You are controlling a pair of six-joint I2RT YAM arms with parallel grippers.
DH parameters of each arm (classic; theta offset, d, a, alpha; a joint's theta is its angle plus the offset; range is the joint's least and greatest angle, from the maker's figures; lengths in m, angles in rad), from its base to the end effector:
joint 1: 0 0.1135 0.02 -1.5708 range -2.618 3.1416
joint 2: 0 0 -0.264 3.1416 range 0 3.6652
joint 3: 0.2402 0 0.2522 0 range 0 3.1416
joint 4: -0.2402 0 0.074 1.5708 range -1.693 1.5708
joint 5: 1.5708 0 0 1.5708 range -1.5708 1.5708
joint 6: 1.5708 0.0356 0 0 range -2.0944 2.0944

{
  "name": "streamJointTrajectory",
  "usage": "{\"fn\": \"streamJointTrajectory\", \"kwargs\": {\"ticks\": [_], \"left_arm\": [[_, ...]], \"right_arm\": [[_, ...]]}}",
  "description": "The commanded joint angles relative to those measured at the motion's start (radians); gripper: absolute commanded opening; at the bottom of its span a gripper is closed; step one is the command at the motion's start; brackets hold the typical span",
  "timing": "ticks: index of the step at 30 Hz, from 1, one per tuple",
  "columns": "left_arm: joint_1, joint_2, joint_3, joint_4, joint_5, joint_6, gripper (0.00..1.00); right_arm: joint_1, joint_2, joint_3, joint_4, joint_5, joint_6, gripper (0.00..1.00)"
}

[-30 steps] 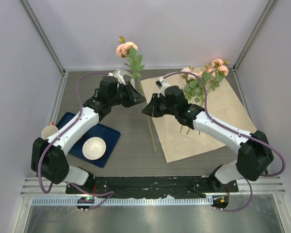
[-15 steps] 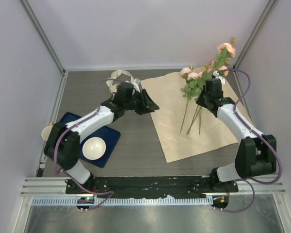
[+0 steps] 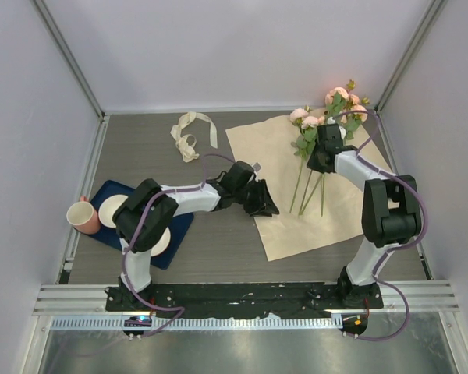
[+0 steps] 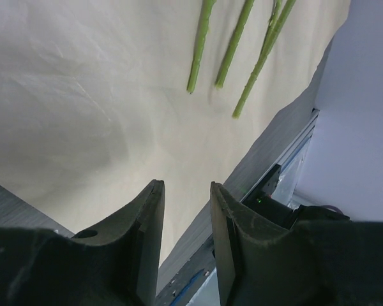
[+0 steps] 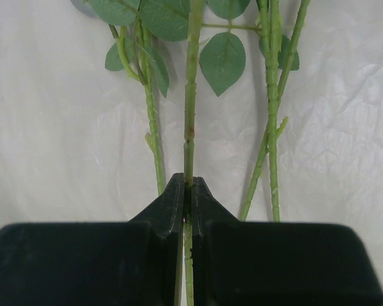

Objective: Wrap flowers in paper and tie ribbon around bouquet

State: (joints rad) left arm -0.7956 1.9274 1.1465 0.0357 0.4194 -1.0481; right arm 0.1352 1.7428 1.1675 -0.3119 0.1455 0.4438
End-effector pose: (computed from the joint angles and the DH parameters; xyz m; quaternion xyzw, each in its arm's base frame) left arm 0.2743 -0.3006 0.1588 -0.0300 0.8993 -0.4279 0.0852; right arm 0.3696 0.0451 0.2060 0.1685 0.9248 0.0298 0.3399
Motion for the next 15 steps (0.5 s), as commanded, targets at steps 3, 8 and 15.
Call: {"fn": "streamJointTrajectory", "kwargs": {"ticks": [3,8,15], "left_arm": [[0.009,0.021,0.003,0.072,-0.016,-0.029,0.37],[0.004,0.007,-0.018,0.064,-0.030,-0.021,0.35],[-0.010,-0.036,0.036,-0.030,-0.082,0.042,0.39]], "right_arm": [[-0.003,0.069,0.070,0.048,0.012,0.036,0.07],[-0.003,0.071,0.124,-0.036,0.000,-0.010,0.50],[-0.057,-0.123,0.000,-0.084,-0.093,0.002,0.80]]}}
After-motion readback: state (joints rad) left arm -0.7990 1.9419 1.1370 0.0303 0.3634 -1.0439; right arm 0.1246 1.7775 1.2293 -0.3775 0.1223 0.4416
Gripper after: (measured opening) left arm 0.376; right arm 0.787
